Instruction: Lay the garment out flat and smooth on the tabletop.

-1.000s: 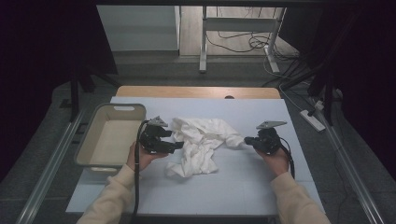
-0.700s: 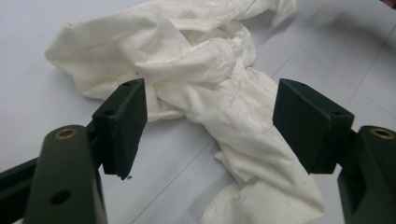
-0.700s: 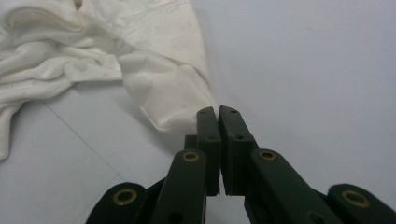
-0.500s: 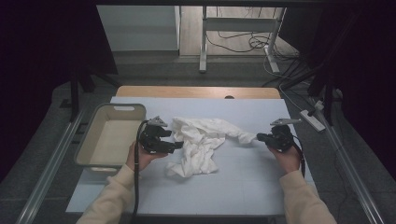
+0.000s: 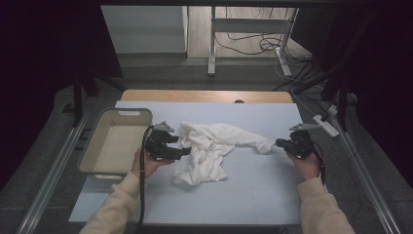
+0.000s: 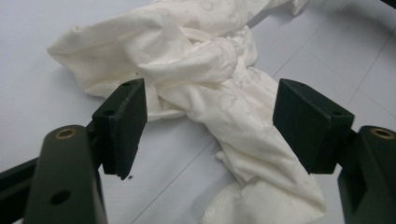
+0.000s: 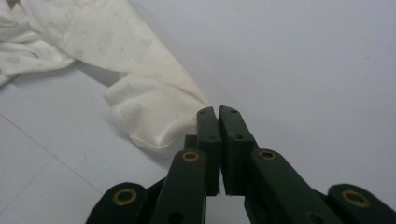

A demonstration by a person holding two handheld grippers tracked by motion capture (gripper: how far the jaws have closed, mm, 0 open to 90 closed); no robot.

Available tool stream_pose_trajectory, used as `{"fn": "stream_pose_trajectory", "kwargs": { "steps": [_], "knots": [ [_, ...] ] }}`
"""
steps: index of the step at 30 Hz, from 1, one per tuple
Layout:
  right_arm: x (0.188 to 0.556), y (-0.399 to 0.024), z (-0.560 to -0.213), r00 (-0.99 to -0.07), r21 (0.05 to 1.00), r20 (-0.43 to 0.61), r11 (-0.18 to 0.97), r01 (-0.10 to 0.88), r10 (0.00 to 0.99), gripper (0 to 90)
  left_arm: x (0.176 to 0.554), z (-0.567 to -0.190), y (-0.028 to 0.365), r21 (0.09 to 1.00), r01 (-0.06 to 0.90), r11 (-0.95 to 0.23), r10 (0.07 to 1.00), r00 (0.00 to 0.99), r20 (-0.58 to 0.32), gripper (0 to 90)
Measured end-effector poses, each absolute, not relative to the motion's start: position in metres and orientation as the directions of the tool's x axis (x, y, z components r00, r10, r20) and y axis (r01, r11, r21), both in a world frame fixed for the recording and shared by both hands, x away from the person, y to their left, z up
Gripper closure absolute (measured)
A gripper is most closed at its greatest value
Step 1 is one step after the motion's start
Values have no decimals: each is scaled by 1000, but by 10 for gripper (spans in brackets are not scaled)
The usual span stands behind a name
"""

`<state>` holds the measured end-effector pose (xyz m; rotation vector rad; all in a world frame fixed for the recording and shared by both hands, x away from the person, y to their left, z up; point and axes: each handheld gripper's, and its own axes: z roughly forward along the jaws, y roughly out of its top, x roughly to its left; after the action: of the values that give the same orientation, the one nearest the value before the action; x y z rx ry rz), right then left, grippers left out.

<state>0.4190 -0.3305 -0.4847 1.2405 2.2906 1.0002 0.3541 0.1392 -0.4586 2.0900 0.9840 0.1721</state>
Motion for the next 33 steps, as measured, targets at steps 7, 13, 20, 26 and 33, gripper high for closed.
{"fn": "stream_pose_trajectory", "kwargs": {
  "steps": [7,13,20,26,33],
  "knots": [
    [418,-331,-483,-541,738,2,364,568,841,673,354,-459,138,715,589,-378,697,689,-199,266],
    [410,-308,-473,-622,794,-4,380,474,783,539,355,-459,138,713,588,-381,696,691,-198,266],
    [404,-268,-472,-720,813,86,369,450,689,510,355,-460,137,712,587,-385,692,694,-198,266],
    [405,-231,-473,-774,810,39,434,395,632,492,356,-461,136,712,588,-383,691,694,-202,266],
    [418,-208,-481,-788,793,39,461,398,614,490,358,-461,137,710,590,-383,691,693,-204,266]
  ]
}}
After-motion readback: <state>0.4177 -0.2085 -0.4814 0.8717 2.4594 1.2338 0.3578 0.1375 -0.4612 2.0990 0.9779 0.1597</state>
